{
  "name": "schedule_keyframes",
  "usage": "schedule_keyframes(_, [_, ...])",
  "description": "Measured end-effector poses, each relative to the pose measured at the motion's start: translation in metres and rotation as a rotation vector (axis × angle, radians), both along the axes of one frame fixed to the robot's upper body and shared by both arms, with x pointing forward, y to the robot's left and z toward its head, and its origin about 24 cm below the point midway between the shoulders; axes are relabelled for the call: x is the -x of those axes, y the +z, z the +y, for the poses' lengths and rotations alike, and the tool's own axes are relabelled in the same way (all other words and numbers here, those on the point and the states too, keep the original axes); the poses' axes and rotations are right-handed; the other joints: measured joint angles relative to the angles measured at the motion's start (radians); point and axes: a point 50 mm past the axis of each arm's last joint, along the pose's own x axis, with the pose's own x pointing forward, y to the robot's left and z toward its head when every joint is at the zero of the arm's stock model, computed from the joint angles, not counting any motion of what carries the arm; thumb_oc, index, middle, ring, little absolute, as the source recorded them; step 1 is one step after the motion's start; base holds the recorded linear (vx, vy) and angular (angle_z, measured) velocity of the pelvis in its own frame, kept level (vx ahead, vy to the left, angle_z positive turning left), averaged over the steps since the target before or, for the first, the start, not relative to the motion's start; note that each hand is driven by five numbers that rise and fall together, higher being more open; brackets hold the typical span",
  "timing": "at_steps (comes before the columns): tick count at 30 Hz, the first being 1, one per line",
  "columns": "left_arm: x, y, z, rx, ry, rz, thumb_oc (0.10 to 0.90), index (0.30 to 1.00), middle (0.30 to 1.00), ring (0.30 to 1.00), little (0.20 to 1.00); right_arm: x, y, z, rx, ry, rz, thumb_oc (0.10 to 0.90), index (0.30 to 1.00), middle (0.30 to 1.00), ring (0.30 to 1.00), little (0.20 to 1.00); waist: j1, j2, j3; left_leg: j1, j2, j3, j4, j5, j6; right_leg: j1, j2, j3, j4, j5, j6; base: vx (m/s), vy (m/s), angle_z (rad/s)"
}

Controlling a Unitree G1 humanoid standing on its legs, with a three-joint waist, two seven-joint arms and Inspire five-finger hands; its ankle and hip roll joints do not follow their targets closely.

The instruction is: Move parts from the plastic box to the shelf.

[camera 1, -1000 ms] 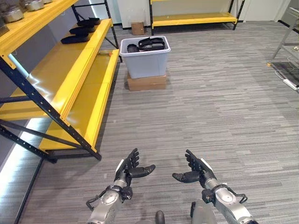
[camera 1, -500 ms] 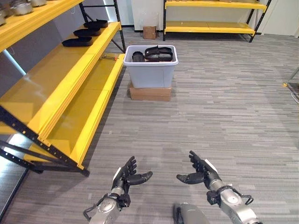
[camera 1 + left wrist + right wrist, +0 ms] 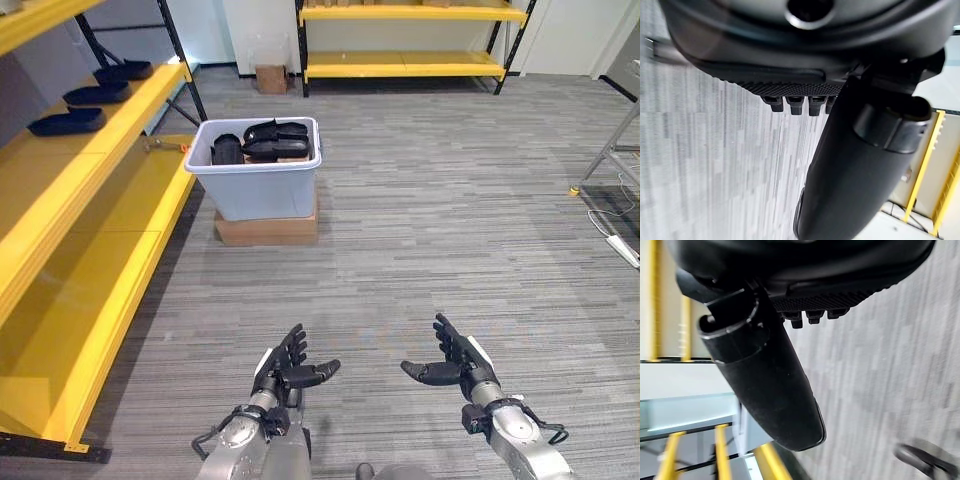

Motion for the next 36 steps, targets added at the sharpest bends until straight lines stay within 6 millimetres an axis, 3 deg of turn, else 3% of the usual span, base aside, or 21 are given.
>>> schedule_keyframes(2, [0.006, -0.002, 0.003, 0.0, 0.016, 0.01, 0.9, 1.0, 1.0, 1.0, 1.0, 0.004, -0.002, 0.007, -0.022, 0.021, 0.003, 0.9, 1.0, 1.0, 1.0, 1.0, 0.012, 0.004, -0.02, 0.1, -0.062, 0.004, -0.021, 0.028, 0.034, 0.062, 0.001, 0.004, -0.049, -0.007, 0.012, 0.28, 0.161, -0.36])
schedule_keyframes(4, [0.006, -0.002, 0.002, 0.002, 0.011, 0.008, 0.9, 1.0, 1.0, 1.0, 1.0, 0.004, -0.002, 0.009, -0.028, 0.031, 0.006, 0.9, 1.0, 1.0, 1.0, 1.0, 0.006, 0.032, -0.034, 0.17, -0.075, 0.024, -0.05, 0.114, 0.112, 0.087, 0.018, 0.001, -0.048, -0.026, 0.039, 0.4, 0.238, 0.07])
schedule_keyframes(5, [0.003, 0.001, 0.008, -0.026, -0.004, 0.002, 0.9, 1.0, 1.0, 1.0, 1.0, 0.005, -0.007, 0.02, -0.07, 0.024, 0.022, 0.9, 1.0, 1.0, 1.0, 1.0, -0.005, -0.01, -0.041, 0.207, -0.092, 0.046, -0.076, 0.106, 0.089, 0.102, -0.007, 0.002, -0.011, -0.062, 0.076, 0.32, 0.216, 0.2])
schedule_keyframes(6, [0.002, 0.002, 0.011, -0.036, -0.003, -0.004, 0.9, 1.0, 1.0, 1.0, 1.0, 0.003, -0.007, 0.026, -0.089, 0.041, 0.019, 0.9, 1.0, 1.0, 1.0, 1.0, -0.002, -0.027, -0.045, 0.221, -0.104, 0.062, -0.073, 0.095, 0.104, 0.079, -0.023, 0.002, 0.057, -0.062, 0.103, 0.41, 0.276, -0.02])
schedule_keyframes(7, [0.001, 0.005, 0.013, -0.04, 0.004, -0.015, 0.9, 1.0, 1.0, 1.0, 1.0, 0.0, -0.003, 0.032, -0.099, 0.073, 0.003, 0.9, 1.0, 1.0, 1.0, 1.0, 0.005, -0.028, -0.048, 0.233, -0.106, 0.068, -0.074, 0.083, 0.123, 0.038, -0.054, -0.002, 0.155, -0.106, 0.118, 0.27, 0.196, -0.36])
schedule_keyframes(8, [0.0, 0.005, 0.015, -0.04, 0.012, -0.017, 0.9, 1.0, 1.0, 1.0, 1.0, -0.004, 0.0, 0.034, -0.102, 0.085, -0.013, 0.9, 1.0, 1.0, 1.0, 1.0, 0.008, -0.029, -0.05, 0.235, -0.113, 0.069, -0.071, 0.075, 0.128, 0.026, -0.083, -0.001, 0.156, -0.12, 0.12, 0.25, 0.19, -0.5])
schedule_keyframes(9, [-0.003, 0.009, 0.016, -0.047, 0.009, -0.033, 0.9, 1.0, 1.0, 1.0, 1.0, -0.012, 0.009, 0.038, -0.113, 0.102, -0.057, 0.9, 1.0, 1.0, 1.0, 1.0, 0.014, -0.041, -0.057, 0.222, -0.146, 0.095, -0.049, 0.045, 0.127, 0.032, -0.166, 0.011, 0.052, -0.071, 0.153, 0.16, 0.127, -0.14])
schedule_keyframes(10, [-0.007, 0.012, 0.016, -0.052, 0.0, -0.046, 0.9, 1.0, 1.0, 1.0, 1.0, -0.013, 0.012, 0.039, -0.118, 0.102, -0.072, 0.9, 1.0, 1.0, 1.0, 1.0, 0.003, -0.047, -0.06, 0.215, -0.158, 0.099, -0.039, 0.028, 0.116, 0.056, -0.167, 0.013, 0.034, -0.078, 0.154, 0.2, 0.202, 0.05])
schedule_keyframes(12, [-0.015, 0.017, 0.015, -0.053, -0.004, -0.072, 0.9, 1.0, 1.0, 1.0, 1.0, -0.017, 0.014, 0.039, -0.111, 0.103, -0.084, 0.9, 1.0, 1.0, 1.0, 1.0, 0.006, -0.039, -0.058, 0.223, -0.166, 0.103, -0.039, -0.02, 0.104, -0.024, -0.164, -0.001, 0.206, -0.082, 0.156, 0.2, 0.253, 0.23])
schedule_keyframes(13, [-0.014, 0.016, 0.016, -0.058, -0.007, -0.067, 0.9, 1.0, 1.0, 1.0, 1.0, -0.012, 0.01, 0.041, -0.114, 0.102, -0.069, 0.9, 1.0, 1.0, 1.0, 1.0, -0.005, -0.046, -0.057, 0.254, -0.171, 0.082, -0.045, -0.024, 0.097, -0.093, -0.181, -0.004, 0.393, -0.049, 0.158, 0.18, 0.241, 0.25])
schedule_keyframes(15, [-0.009, 0.013, 0.017, -0.067, -0.015, -0.049, 0.9, 1.0, 1.0, 1.0, 1.0, -0.005, 0.005, 0.04, -0.111, 0.099, -0.043, 0.9, 1.0, 1.0, 1.0, 1.0, -0.005, -0.044, -0.057, 0.306, -0.173, 0.068, -0.059, -0.032, 0.102, -0.145, -0.192, -0.011, 0.566, 0.021, 0.146, 0.17, 0.183, 0.26])
schedule_keyframes(16, [-0.007, 0.013, 0.019, -0.073, -0.011, -0.046, 0.9, 1.0, 1.0, 1.0, 1.0, -0.003, 0.003, 0.04, -0.111, 0.097, -0.037, 0.9, 1.0, 1.0, 1.0, 1.0, -0.002, -0.046, -0.055, 0.322, -0.184, 0.07, -0.05, -0.053, 0.122, -0.169, -0.216, -0.011, 0.615, 0.022, 0.147, 0.34, 0.192, 0.11])
schedule_keyframes(17, [-0.007, 0.013, 0.023, -0.083, 0.004, -0.043, 0.9, 1.0, 1.0, 1.0, 1.0, -0.005, 0.004, 0.041, -0.108, 0.101, -0.043, 0.9, 1.0, 1.0, 1.0, 1.0, -0.004, -0.03, -0.037, 0.337, -0.197, 0.049, -0.035, -0.095, 0.16, -0.225, -0.245, -0.029, 0.643, 0.02, 0.15, 0.41, 0.217, 0.1])
schedule_keyframes(18, [-0.006, 0.012, 0.022, -0.084, 0.007, -0.04, 0.9, 1.0, 1.0, 1.0, 1.0, -0.004, 0.004, 0.04, -0.107, 0.1, -0.039, 0.9, 1.0, 1.0, 1.0, 1.0, -0.014, -0.002, -0.021, 0.353, -0.184, 0.031, -0.036, -0.1, 0.163, -0.271, -0.21, -0.03, 0.647, 0.007, 0.148, 0.35, 0.116, 0.17])
schedule_keyframes(20, [-0.009, 0.015, 0.022, -0.09, -0.001, -0.051, 0.9, 1.0, 1.0, 1.0, 1.0, 0.002, 0.001, 0.039, -0.107, 0.098, -0.022, 0.9, 1.0, 1.0, 1.0, 1.0, -0.039, 0.028, 0.003, 0.378, -0.168, -0.014, -0.043, -0.099, 0.16, -0.333, -0.165, -0.04, 0.569, -0.01, 0.149, 0.25, 0.024, 0.57])
schedule_keyframes(23, [-0.009, 0.015, 0.022, -0.087, 0.004, -0.054, 0.9, 1.0, 1.0, 1.0, 1.0, 0.009, -0.004, 0.037, -0.107, 0.091, 0.004, 0.9, 1.0, 1.0, 1.0, 1.0, -0.042, 0.0, 0.011, 0.404, -0.188, -0.034, -0.037, -0.12, 0.151, -0.375, -0.174, -0.052, 0.359, 0.001, 0.145, 0.24, -0.023, 0.49])
schedule_keyframes(27, [-0.003, 0.008, 0.023, -0.087, 0.009, -0.022, 0.9, 1.0, 1.0, 1.0, 1.0, 0.009, -0.004, 0.037, -0.106, 0.093, 0.004, 0.9, 1.0, 1.0, 1.0, 1.0, -0.054, -0.022, 0.015, 0.433, -0.2, -0.081, -0.033, -0.157, 0.135, -0.387, -0.159, -0.061, 0.053, 0.131, 0.149, 0.25, -0.052, 0.32])
schedule_keyframes(30, [0.003, 0.004, 0.022, -0.083, 0.004, -0.002, 0.9, 1.0, 1.0, 1.0, 1.0, 0.012, -0.006, 0.034, -0.103, 0.088, 0.015, 0.9, 1.0, 1.0, 1.0, 1.0, -0.068, -0.038, 0.015, 0.46, -0.197, -0.138, -0.02, -0.22, 0.094, -0.293, -0.176, -0.116, -0.106, 0.209, 0.153, 0.32, -0.119, 0.4])
schedule_keyframes(32, [0.005, 0.003, 0.019, -0.075, -0.003, 0.002, 0.9, 1.0, 1.0, 1.0, 1.0, 0.016, -0.01, 0.032, -0.099, 0.081, 0.038, 0.9, 1.0, 1.0, 1.0, 1.0, -0.08, -0.042, 0.012, 0.485, -0.189, -0.157, -0.011, -0.243, 0.073, -0.252, -0.169, -0.126, -0.127, 0.268, 0.14, 0.2, -0.093, 0.52])
schedule_keyframes(33, [0.006, 0.002, 0.016, -0.063, -0.018, 0.001, 0.9, 1.0, 1.0, 1.0, 1.0, 0.018, -0.011, 0.029, -0.087, 0.084, 0.05, 0.9, 1.0, 1.0, 1.0, 1.0, -0.083, -0.026, 0.004, 0.518, -0.149, -0.169, -0.006, -0.273, 0.035, -0.232, -0.133, -0.143, -0.107, 0.281, 0.102, 0.23, -0.121, 0.24])
schedule_keyframes(36, [0.001, 0.008, 0.015, -0.058, -0.021, -0.026, 0.9, 1.0, 1.0, 1.0, 1.0, 0.01, -0.004, 0.025, -0.08, 0.081, 0.014, 0.9, 1.0, 1.0, 1.0, 1.0, -0.086, -0.007, -0.012, 0.527, -0.09, -0.137, 0.025, -0.305, -0.017, -0.212, -0.075, -0.167, -0.101, 0.266, 0.027, 0.2, -0.125, 0.04])
